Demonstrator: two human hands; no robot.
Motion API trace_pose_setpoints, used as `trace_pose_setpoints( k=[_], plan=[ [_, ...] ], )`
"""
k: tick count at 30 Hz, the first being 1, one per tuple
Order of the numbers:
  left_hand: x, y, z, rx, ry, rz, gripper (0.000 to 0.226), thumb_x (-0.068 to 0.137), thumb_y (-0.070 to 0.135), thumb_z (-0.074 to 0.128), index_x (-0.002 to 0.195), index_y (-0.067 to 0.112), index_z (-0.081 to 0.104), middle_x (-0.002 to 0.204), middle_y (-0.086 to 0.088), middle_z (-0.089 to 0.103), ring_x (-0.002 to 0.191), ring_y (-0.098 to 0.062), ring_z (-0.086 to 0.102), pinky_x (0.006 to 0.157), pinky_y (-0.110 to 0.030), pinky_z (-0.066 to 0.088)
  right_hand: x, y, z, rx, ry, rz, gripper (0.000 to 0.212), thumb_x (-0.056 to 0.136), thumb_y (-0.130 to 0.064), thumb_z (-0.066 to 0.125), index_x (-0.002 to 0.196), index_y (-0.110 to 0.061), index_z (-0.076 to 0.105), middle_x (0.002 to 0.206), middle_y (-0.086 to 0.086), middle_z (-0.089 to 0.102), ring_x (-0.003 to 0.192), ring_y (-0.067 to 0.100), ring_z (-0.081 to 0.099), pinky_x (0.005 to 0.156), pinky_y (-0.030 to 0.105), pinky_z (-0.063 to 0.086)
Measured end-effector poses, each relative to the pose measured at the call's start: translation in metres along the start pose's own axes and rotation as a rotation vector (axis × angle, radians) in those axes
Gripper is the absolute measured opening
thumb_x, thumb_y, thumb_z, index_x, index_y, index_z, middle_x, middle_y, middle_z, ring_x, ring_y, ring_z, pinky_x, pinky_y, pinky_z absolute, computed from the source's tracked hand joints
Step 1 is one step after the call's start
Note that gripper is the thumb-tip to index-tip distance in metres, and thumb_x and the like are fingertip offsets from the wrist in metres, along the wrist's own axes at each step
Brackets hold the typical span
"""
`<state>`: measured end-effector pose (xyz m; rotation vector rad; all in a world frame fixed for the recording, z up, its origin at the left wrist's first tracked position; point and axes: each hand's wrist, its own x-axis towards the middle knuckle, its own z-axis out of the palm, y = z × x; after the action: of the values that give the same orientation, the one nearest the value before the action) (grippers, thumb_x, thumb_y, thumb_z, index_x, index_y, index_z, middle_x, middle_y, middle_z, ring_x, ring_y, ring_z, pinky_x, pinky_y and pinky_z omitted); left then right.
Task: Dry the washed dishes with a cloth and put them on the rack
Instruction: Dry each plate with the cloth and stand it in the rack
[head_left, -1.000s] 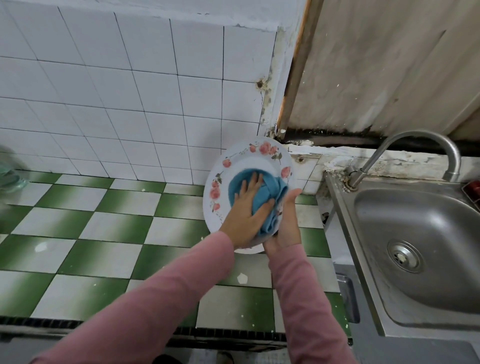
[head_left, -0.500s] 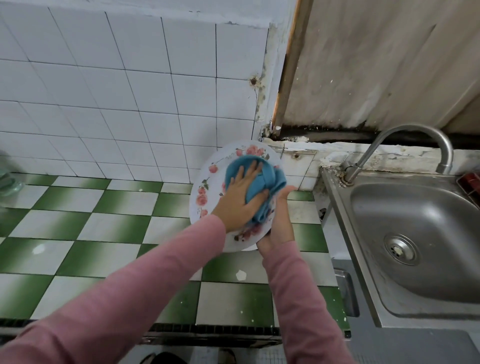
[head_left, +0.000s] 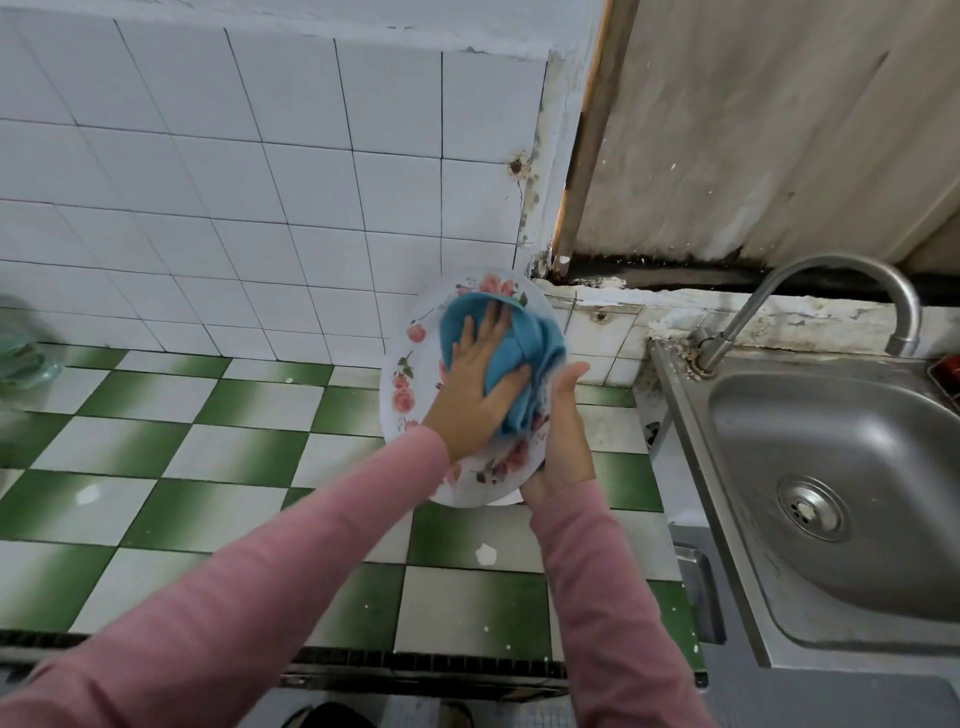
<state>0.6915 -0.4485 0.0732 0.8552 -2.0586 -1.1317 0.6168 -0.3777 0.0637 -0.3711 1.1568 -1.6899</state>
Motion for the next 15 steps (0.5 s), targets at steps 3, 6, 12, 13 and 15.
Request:
trace_pose_setpoints(
  k=[3,6,12,13,15],
  plan=[
    [0.025,0.004,-0.015,-0.123,0.168,-0.215,0.068,0.103,0.033,0.044,0.156,0.028,0.002,0.165,0.004,0.000,0.152,-0.025,-0.001,0.122,-0.055,0.007,-0.002,0.000,0.001,-0.072,-0.036,0.017,0.119,0.048,-0.095,0.060,0.142,-0.023,0.050,0.136,0.011,0.061,0.123,0.030,0.060,0.105,0.052,0.047],
    [0.020,0.002,-0.010,-0.133,0.104,-0.181,0.076,0.097,0.049,0.043,0.156,0.032,-0.002,0.165,0.004,0.002,0.152,-0.024,0.003,0.122,-0.056,0.011,-0.004,-0.006,0.000,-0.066,-0.066,-0.018,0.111,0.050,-0.091,0.060,0.134,-0.019,0.058,0.122,0.010,0.070,0.115,0.029,0.066,0.102,0.052,0.050],
    [0.015,0.006,-0.007,0.155,-0.065,0.179,0.069,0.095,0.049,0.037,0.151,0.035,0.001,0.159,0.017,-0.003,0.151,-0.019,-0.012,0.122,-0.047,-0.005,-0.005,-0.006,-0.005,0.072,-0.091,-0.004,0.096,0.065,-0.084,0.058,0.136,-0.020,0.057,0.133,0.015,0.063,0.125,0.036,0.058,0.110,0.057,0.039],
    [0.024,0.005,-0.010,0.124,-0.019,0.095,0.070,0.096,0.046,0.039,0.154,0.032,0.002,0.161,0.014,-0.003,0.151,-0.020,-0.012,0.122,-0.051,-0.004,-0.006,-0.006,-0.005,0.056,-0.110,0.019,0.102,0.062,-0.086,0.060,0.139,-0.021,0.054,0.135,0.014,0.062,0.127,0.035,0.056,0.112,0.056,0.037],
    [0.034,0.008,-0.014,0.049,0.086,-0.070,0.071,0.096,0.043,0.039,0.157,0.027,0.005,0.165,0.006,-0.001,0.151,-0.024,-0.012,0.122,-0.056,0.000,-0.007,-0.003,-0.004,0.041,-0.123,0.046,0.111,0.053,-0.088,0.066,0.142,-0.023,0.051,0.135,0.013,0.062,0.127,0.034,0.057,0.112,0.054,0.038]
  ],
)
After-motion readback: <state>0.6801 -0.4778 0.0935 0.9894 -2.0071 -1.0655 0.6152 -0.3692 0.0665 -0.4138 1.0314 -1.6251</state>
